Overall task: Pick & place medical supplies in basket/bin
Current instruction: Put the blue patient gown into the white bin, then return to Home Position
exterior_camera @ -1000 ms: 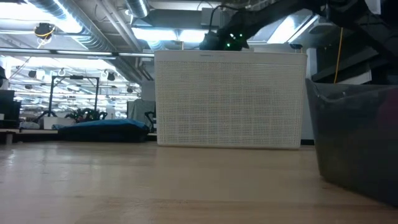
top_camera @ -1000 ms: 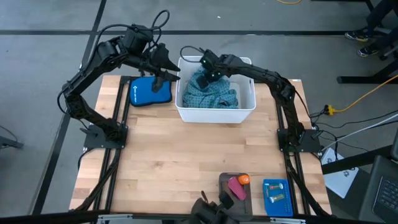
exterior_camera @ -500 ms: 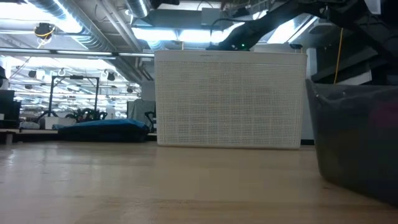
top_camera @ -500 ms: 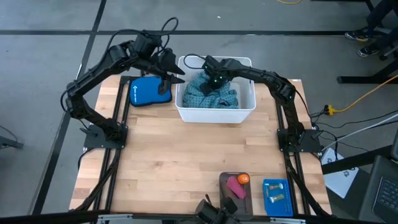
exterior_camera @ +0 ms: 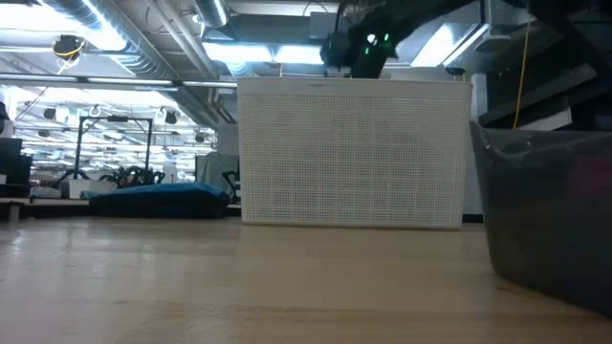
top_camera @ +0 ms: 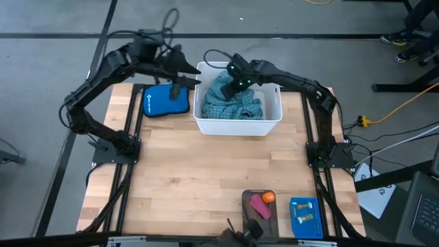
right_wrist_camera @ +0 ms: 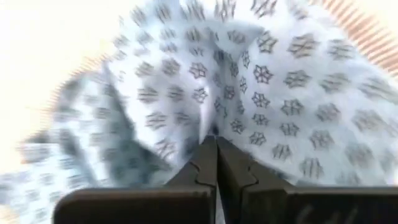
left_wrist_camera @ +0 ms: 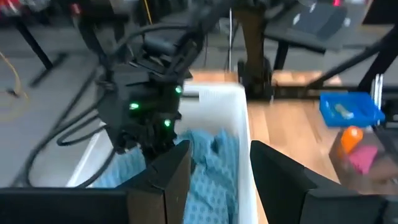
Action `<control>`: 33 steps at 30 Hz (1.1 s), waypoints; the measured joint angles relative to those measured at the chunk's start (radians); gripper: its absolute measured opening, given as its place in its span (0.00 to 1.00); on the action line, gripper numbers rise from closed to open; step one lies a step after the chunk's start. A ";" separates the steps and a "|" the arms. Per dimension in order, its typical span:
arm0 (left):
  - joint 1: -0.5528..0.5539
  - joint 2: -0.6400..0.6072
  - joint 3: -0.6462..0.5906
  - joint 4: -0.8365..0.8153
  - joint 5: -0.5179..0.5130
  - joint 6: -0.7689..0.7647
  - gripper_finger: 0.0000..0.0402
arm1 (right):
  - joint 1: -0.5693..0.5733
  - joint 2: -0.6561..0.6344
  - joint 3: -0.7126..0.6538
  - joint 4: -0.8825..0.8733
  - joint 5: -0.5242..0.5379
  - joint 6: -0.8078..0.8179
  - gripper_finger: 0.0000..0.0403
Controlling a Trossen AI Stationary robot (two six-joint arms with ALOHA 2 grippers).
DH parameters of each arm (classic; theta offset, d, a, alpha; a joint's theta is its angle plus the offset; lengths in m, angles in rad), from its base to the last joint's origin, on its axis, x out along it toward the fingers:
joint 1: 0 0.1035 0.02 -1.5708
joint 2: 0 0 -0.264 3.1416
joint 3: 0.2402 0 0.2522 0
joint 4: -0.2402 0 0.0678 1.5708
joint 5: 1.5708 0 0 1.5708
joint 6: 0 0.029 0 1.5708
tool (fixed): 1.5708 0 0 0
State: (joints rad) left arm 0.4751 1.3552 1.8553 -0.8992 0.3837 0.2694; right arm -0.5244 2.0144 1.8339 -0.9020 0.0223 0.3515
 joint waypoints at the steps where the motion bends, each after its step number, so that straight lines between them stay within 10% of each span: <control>1: 0.000 -0.017 0.000 0.015 0.000 -0.007 0.41 | 0.009 -0.021 0.000 0.006 0.018 -0.003 0.00; 25: 0.021 -0.677 -0.002 -0.291 -0.239 -0.156 0.41 | 0.622 -0.381 0.000 0.585 0.177 -0.439 0.01; 33: 0.021 -1.060 -0.196 -0.323 -0.322 -0.251 0.41 | 0.768 -0.380 0.000 0.662 0.282 -0.518 0.01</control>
State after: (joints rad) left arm 0.4965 0.2953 1.6597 -1.2224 0.0615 0.0188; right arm 0.2437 1.6344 1.8339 -0.2404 0.3048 -0.1668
